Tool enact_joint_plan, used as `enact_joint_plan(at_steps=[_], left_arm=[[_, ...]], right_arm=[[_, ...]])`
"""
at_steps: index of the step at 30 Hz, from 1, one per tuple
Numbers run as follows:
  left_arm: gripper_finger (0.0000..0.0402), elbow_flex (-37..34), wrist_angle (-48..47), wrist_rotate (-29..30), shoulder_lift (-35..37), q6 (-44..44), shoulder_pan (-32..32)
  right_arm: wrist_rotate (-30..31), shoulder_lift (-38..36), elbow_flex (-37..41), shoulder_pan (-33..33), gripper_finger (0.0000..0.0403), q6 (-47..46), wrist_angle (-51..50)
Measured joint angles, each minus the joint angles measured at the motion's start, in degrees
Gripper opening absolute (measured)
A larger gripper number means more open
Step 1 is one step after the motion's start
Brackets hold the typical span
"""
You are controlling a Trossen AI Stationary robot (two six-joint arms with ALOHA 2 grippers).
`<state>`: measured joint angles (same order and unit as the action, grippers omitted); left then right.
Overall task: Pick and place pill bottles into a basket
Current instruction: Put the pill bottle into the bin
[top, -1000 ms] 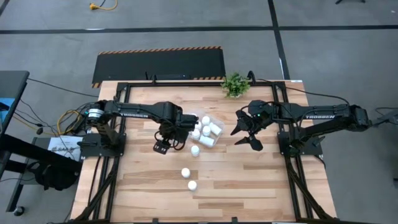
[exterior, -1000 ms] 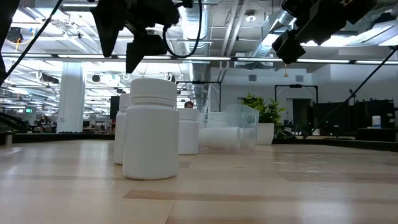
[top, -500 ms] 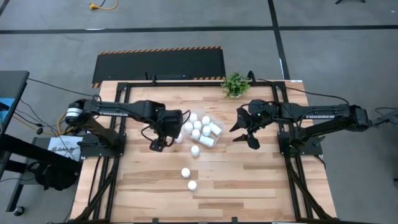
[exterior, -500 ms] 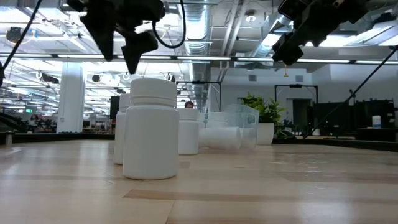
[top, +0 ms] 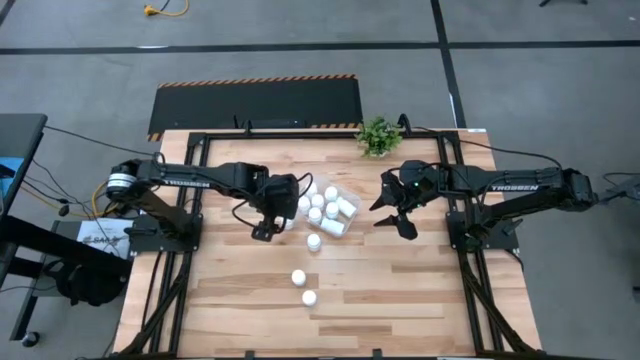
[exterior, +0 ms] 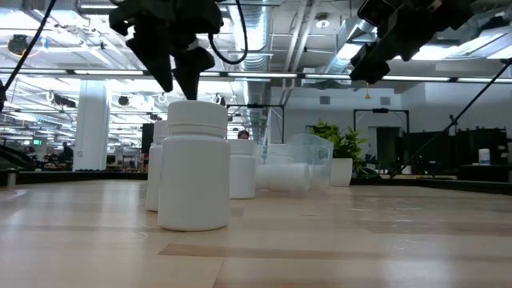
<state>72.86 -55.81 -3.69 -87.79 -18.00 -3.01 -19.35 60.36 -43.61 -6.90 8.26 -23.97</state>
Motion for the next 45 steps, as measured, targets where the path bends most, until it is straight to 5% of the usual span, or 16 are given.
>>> enact_joint_plan(at_steps=[45], left_arm=[[0.0294, -1.51, 2.85, -1.02, -8.96, -2.47, -3.8]], right_arm=[[1.68, 0.02, -0.01, -2.62, 0.0218, 4.41, -2.02]])
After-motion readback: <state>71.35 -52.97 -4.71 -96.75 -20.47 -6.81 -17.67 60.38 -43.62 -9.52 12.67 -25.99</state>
